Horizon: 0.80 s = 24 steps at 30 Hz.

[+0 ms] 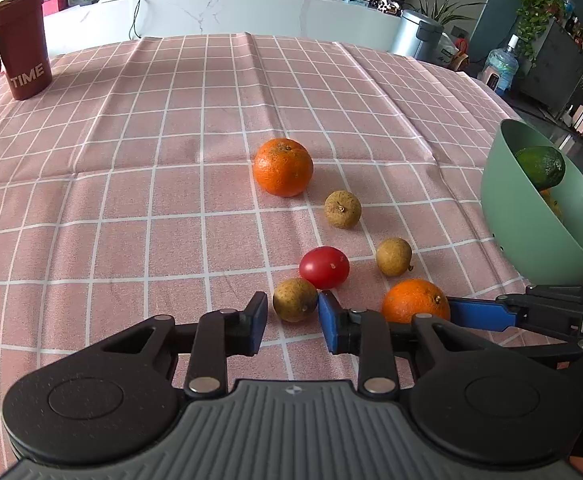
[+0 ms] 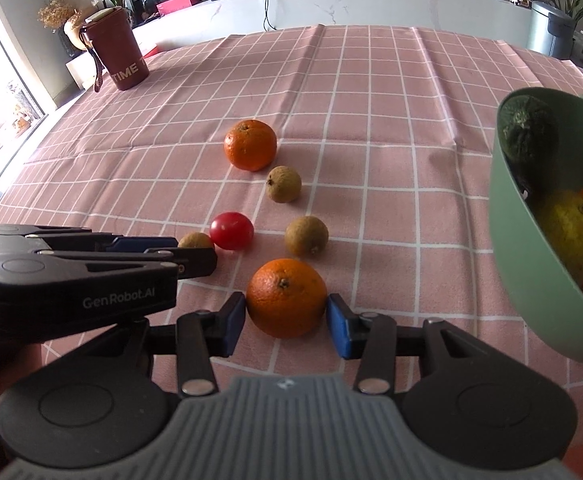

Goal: Organize fruits
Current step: 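Grasp a third orange with the right tool while the left tool grasps a small brown fruit, then carry the orange with the right tool over the colander while the left tool lowers the brown fruit in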

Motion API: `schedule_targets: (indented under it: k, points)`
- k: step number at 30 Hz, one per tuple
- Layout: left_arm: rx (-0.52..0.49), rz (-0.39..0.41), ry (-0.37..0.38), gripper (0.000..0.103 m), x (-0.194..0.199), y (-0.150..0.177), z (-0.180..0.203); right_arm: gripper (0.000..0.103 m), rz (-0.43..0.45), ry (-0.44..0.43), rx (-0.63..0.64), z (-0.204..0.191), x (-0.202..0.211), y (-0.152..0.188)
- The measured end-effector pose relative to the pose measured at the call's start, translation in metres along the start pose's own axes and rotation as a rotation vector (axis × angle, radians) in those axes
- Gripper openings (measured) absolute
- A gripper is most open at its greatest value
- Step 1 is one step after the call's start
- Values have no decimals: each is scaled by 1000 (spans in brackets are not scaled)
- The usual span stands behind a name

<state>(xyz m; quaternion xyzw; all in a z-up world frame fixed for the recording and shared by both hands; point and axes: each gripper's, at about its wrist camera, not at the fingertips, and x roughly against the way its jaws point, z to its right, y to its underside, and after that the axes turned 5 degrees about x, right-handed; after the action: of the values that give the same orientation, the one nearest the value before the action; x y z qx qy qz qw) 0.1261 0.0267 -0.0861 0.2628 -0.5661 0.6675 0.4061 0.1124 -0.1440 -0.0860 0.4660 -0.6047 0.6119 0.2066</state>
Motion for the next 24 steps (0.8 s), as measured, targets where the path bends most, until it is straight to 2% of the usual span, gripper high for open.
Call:
schedule_targets:
  k: [4, 14, 24]
  points:
    - [-13, 5, 6, 28, 0, 0, 2, 41, 0, -5, -4, 0, 0, 0]
    - [-28, 35, -11, 27, 8, 2, 4, 41, 0, -10, -9, 0, 0, 0]
    - [-20, 90, -40, 27, 53, 4, 23, 41, 75, -7, -13, 1, 30, 7]
